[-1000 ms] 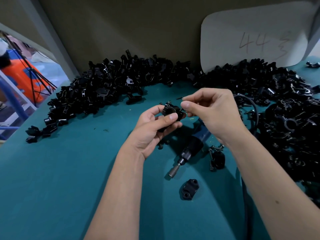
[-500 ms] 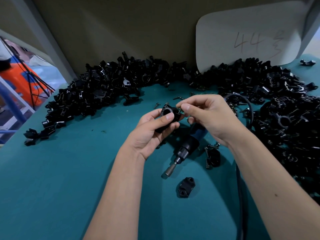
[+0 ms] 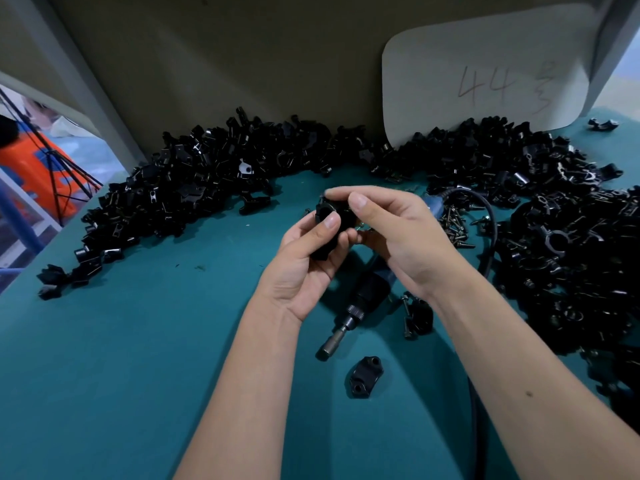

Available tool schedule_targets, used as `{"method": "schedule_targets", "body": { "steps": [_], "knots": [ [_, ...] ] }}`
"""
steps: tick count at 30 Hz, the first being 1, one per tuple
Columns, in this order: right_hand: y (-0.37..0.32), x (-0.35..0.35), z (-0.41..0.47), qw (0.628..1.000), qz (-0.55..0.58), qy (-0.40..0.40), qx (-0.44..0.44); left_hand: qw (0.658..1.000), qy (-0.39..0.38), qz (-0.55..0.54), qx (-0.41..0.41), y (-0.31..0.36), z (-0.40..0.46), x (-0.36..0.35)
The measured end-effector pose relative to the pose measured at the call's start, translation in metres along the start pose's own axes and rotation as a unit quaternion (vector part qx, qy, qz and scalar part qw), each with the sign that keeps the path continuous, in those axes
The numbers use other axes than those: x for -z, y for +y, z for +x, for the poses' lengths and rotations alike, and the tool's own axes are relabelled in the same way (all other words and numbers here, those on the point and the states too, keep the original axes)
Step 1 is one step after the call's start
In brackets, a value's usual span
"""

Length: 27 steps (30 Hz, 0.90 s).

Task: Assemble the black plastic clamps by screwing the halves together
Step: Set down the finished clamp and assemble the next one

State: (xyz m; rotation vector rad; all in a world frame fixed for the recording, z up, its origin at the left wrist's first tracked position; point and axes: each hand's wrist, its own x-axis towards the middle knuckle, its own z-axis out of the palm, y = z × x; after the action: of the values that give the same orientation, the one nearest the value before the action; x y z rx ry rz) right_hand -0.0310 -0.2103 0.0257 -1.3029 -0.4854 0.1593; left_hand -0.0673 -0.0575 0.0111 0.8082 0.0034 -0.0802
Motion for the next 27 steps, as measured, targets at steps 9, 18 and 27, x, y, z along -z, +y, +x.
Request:
{"method": "schedule_targets", "body": {
  "steps": [9, 18, 27],
  "knots": [
    [-0.009, -0.020, 0.000, 0.989, 0.042, 0.126, -0.063, 0.994, -0.011, 0.092, -0.063, 0.004, -0.002, 0.001],
    [-0.014, -0.023, 0.001, 0.982, 0.024, 0.167, -0.087, 0.976, 0.021, 0.162, -0.142, -0.002, 0.000, -0.004],
    [-0.002, 0.014, -0.001, 0.719, -0.624, 0.266, -0.152, 0.993, 0.091, 0.042, -0.069, 0.003, 0.005, -0.003]
  ]
}}
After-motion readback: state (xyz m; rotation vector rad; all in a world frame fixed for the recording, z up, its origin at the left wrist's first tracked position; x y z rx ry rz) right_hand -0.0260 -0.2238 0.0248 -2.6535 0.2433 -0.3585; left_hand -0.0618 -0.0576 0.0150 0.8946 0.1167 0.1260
